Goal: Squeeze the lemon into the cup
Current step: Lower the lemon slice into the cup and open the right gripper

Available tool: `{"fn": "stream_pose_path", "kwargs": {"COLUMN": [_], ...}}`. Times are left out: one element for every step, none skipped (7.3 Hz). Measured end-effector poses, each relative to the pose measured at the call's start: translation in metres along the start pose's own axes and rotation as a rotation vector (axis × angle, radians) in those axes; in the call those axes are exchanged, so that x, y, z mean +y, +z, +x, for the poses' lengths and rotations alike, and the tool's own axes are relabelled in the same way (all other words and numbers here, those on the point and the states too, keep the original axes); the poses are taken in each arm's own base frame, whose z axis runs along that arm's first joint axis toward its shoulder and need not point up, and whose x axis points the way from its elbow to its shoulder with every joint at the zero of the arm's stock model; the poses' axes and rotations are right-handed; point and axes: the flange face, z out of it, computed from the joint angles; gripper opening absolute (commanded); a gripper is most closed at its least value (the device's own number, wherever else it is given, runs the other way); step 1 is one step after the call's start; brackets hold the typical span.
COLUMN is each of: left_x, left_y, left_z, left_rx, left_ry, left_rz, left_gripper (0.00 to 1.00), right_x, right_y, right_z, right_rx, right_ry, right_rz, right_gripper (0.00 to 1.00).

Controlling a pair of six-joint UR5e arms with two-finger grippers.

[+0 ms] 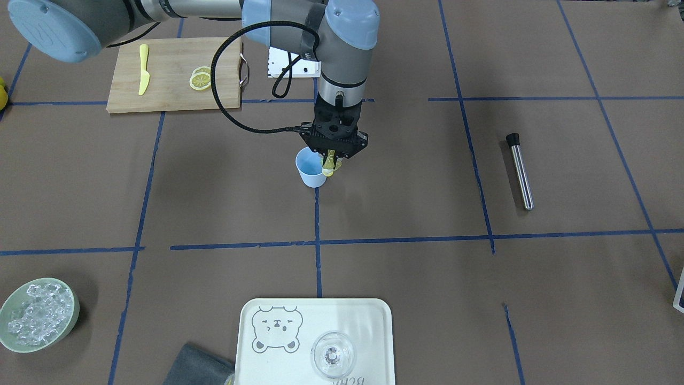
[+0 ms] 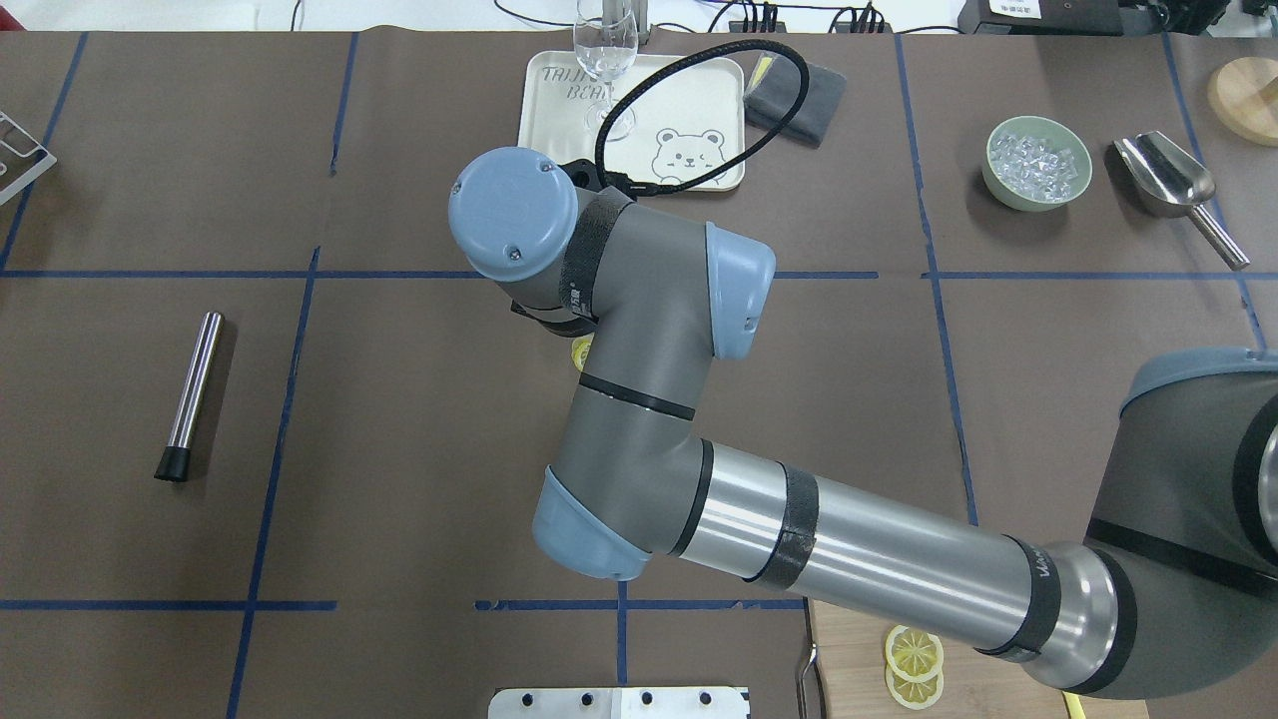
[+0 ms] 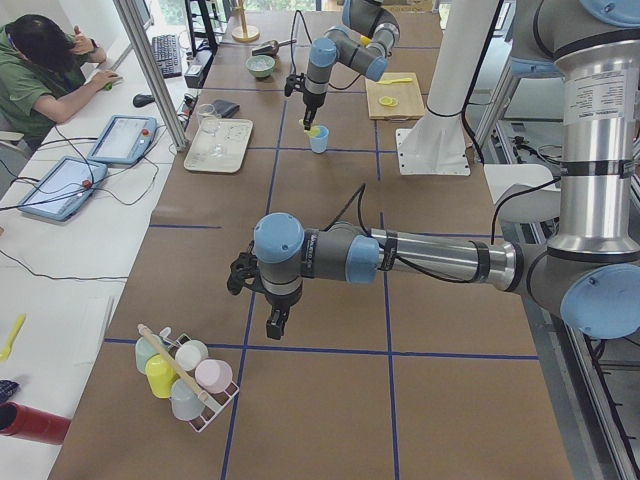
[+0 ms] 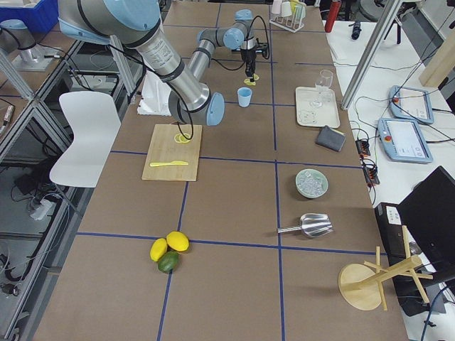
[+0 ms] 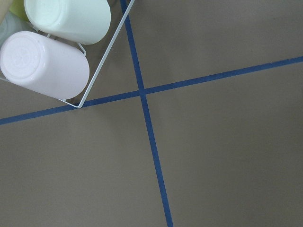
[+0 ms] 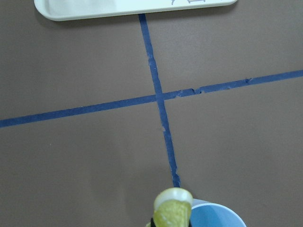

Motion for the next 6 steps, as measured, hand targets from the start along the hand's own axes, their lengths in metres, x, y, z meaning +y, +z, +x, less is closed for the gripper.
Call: {"fn": "stream_pose_path", "kwargs": {"left_x": [0.0, 0.0, 0.001, 0.001, 0.002, 0.002], "left_y": [0.0, 0.0, 0.0, 0.001, 0.001, 0.001], "left_z": [0.0, 0.0, 0.0, 0.0, -0.001, -0.001], "left_rx": [0.0, 0.0, 0.0, 0.0, 0.0, 0.0], "left_ry": [0.0, -0.001, -0.001, -0.001, -0.002, -0.003], "left_rz": [0.0, 0.0, -0.001, -0.002, -0.003, -0.003], "left_gripper": [1.0, 1.0, 1.0, 1.0, 1.0, 1.0], "right_x": [0.002, 0.006, 0.011, 0.014, 0.016, 0.015], "right_y": [0.001, -0.003, -0.01, -0.014, -0.013, -0.009], "right_z": [0.006, 0.021, 0.038, 0.046, 0.049, 0.049], "right_rx": [-0.001, -0.003, -0.004, -0.001, 0.006, 0.016], "right_ry": [0.0, -0.001, -0.002, -0.003, -0.004, -0.005], "right_rz": [-0.01, -0.015, -0.018, -0.018, -0.015, -0.012], "right_gripper": [0.21, 0.21, 0.21, 0.21, 0.21, 0.21]}}
